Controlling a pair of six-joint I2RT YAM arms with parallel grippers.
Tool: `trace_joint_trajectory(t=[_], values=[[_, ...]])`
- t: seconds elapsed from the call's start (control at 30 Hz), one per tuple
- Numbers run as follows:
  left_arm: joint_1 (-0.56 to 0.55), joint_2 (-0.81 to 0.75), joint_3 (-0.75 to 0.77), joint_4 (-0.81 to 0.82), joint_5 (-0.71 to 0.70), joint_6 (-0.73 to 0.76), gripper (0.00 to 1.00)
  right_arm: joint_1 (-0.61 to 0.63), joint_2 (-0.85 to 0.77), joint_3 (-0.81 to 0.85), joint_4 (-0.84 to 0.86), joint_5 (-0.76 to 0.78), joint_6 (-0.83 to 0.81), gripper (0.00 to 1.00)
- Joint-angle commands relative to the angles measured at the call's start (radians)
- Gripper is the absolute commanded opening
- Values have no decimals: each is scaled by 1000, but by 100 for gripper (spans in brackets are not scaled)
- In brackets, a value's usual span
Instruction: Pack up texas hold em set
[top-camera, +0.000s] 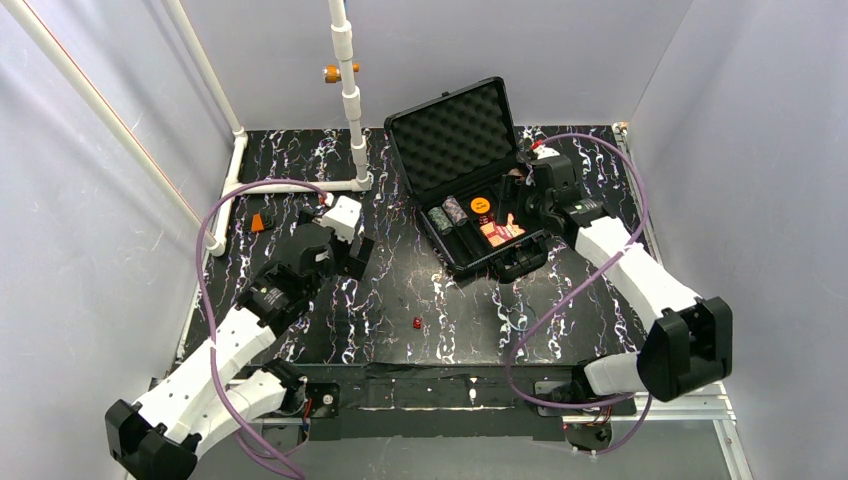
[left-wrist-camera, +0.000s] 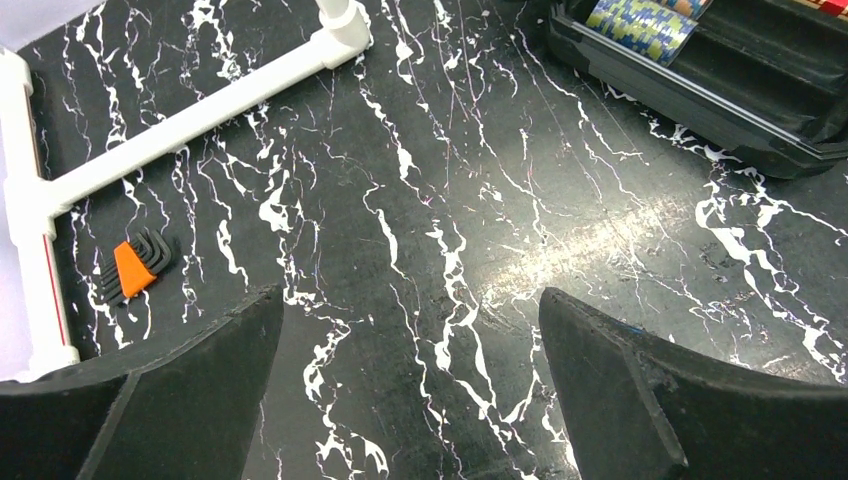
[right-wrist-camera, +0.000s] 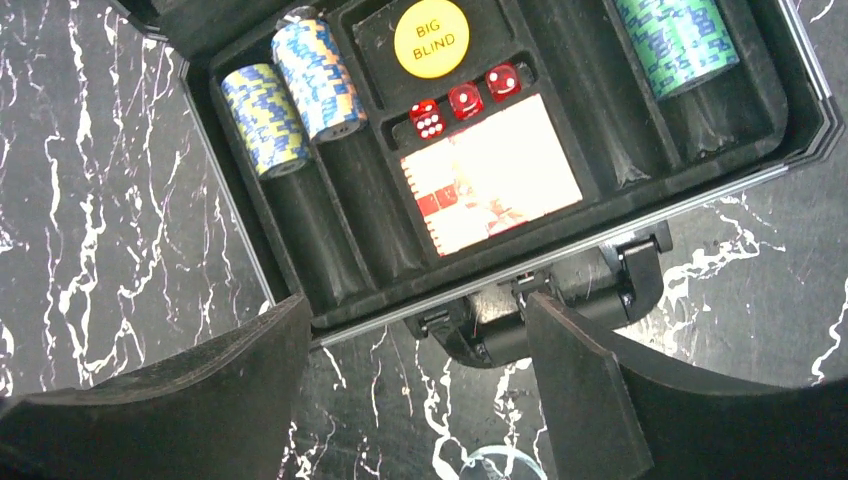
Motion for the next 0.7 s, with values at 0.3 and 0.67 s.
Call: trace_joint_trajectory(t=[0.3,0.67], values=[[0,157,121,-128,-62,-235,99,4,-209,-114,-34,-37,54,98],[39,169,125,-289,-90,-459,99,4,-257,-198,-39,-78,102,98]])
